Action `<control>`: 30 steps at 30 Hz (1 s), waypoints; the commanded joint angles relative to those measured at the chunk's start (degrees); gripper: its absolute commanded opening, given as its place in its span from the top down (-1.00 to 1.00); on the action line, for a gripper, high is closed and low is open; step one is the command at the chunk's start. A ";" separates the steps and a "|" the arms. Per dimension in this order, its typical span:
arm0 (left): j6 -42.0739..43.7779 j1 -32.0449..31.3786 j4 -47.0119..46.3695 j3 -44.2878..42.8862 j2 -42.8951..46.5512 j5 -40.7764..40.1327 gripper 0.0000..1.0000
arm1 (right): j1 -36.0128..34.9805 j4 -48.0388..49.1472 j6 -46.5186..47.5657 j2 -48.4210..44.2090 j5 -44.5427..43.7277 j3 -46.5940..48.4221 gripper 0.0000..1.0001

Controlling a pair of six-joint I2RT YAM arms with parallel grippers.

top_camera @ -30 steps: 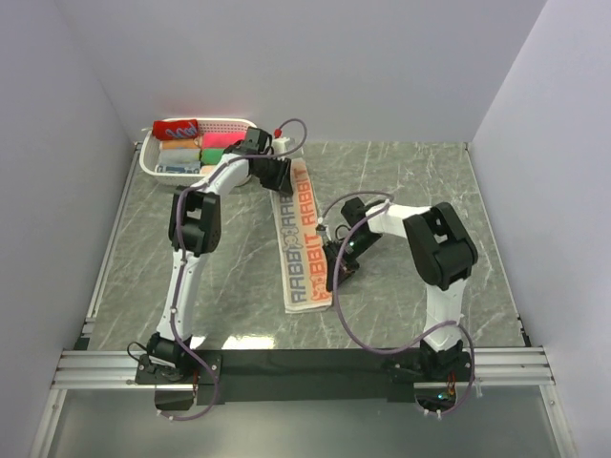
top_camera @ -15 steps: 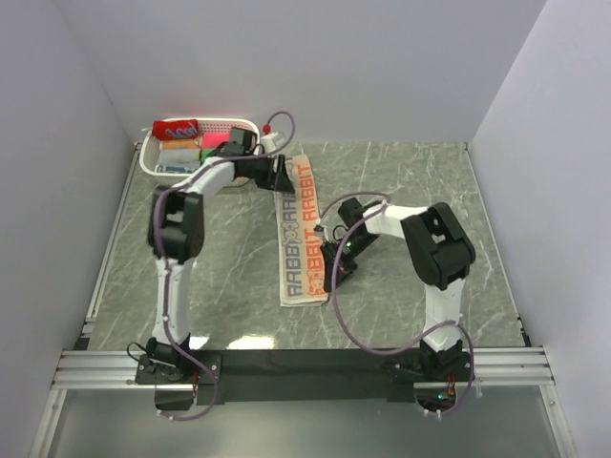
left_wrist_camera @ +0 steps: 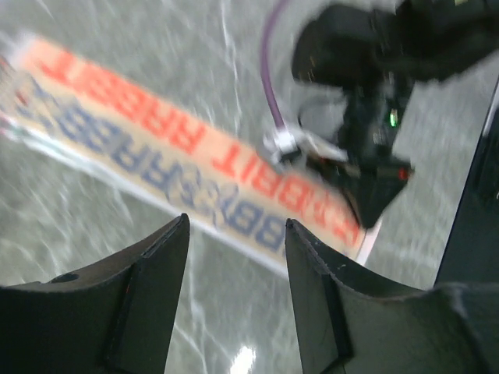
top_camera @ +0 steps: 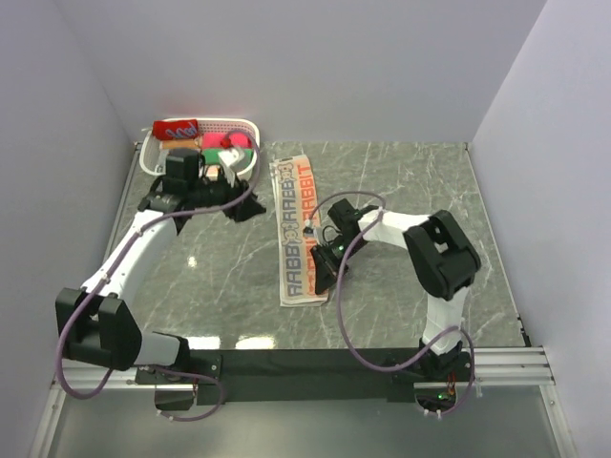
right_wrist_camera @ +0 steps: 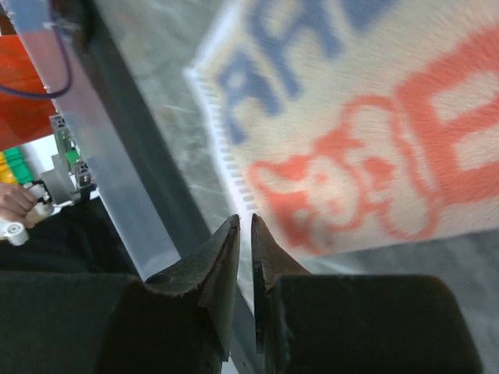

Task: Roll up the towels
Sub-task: Fold the towel

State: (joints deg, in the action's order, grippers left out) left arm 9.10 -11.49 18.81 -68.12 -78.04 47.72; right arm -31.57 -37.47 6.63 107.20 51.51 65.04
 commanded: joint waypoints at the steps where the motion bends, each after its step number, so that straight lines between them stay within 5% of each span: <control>1: 10.13 -0.82 5.36 6.32 3.83 -1.31 -0.16 | 0.02 1.17 -0.30 3.89 -0.62 -1.05 0.63; 7: 21.65 -9.68 9.14 15.37 11.23 -9.83 -0.16 | -1.65 -0.32 -0.39 8.20 -2.72 -0.35 0.63; 16: 26.58 -33.13 0.89 27.95 12.31 -24.94 -0.08 | -0.16 -6.80 0.48 5.14 1.92 7.47 0.42; 19: 26.58 -36.05 -1.49 28.04 8.45 -26.71 0.06 | 0.02 -7.53 1.54 2.50 2.37 8.00 0.24; 30: 30.44 -42.83 -6.94 24.79 -4.66 -31.03 0.16 | 0.11 -6.39 1.36 3.45 -0.88 8.09 0.39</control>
State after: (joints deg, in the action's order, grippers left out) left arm 36.91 -53.36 14.72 -41.23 -81.41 18.04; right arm -31.83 -43.07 7.20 109.43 51.27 71.79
